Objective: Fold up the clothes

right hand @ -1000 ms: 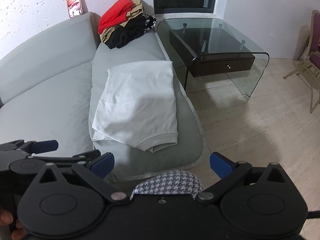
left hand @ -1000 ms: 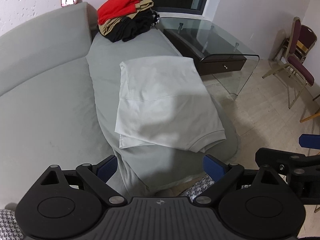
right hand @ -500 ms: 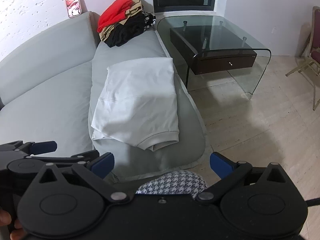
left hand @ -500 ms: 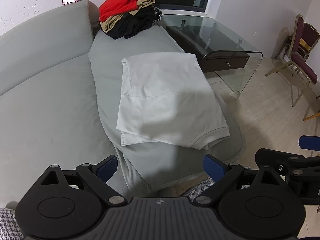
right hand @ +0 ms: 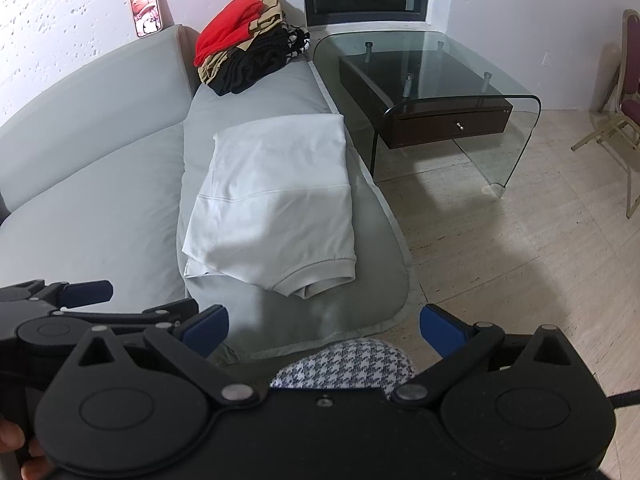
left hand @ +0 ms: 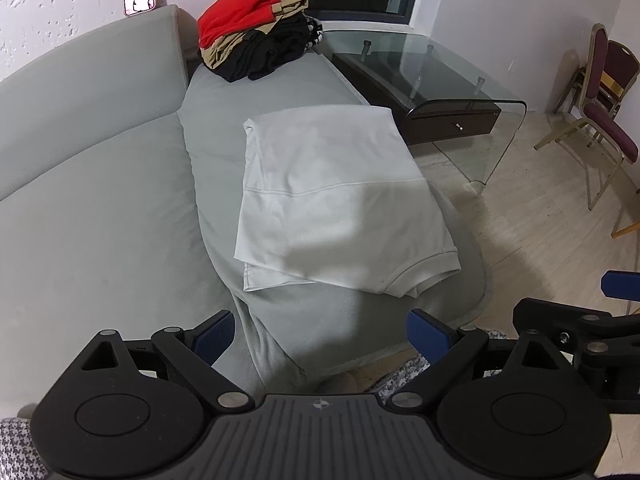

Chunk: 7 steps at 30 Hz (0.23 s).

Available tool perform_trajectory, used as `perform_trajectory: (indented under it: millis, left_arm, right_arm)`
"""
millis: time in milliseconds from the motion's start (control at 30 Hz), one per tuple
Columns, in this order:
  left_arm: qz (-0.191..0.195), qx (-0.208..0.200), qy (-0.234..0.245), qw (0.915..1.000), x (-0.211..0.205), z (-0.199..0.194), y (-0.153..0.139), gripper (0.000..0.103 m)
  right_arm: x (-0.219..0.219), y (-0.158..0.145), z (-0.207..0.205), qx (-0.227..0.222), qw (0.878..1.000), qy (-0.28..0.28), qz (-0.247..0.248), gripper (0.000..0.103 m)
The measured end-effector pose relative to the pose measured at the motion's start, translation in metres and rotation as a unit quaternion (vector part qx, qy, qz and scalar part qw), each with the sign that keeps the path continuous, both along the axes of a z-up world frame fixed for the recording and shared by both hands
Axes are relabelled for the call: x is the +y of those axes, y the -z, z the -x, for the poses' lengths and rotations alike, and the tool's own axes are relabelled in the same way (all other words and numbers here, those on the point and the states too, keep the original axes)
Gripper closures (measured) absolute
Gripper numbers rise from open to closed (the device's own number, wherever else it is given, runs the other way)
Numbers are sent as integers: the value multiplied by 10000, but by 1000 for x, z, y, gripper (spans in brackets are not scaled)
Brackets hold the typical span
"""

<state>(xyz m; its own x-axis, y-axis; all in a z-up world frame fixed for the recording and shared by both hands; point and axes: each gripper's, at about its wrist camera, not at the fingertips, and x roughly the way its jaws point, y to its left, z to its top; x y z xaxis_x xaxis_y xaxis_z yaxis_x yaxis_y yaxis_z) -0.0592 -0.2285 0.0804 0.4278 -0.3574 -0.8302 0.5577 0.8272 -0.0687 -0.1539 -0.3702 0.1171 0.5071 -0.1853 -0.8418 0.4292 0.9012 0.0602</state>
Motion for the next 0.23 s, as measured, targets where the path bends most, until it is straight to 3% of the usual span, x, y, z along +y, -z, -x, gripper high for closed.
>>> perform_trajectory:
  millis: [233]
  left_arm:
    - [24, -106, 4, 9999, 1, 0, 0, 8]
  right_arm:
    - [1, 2, 2, -23, 10000, 5, -21, 0]
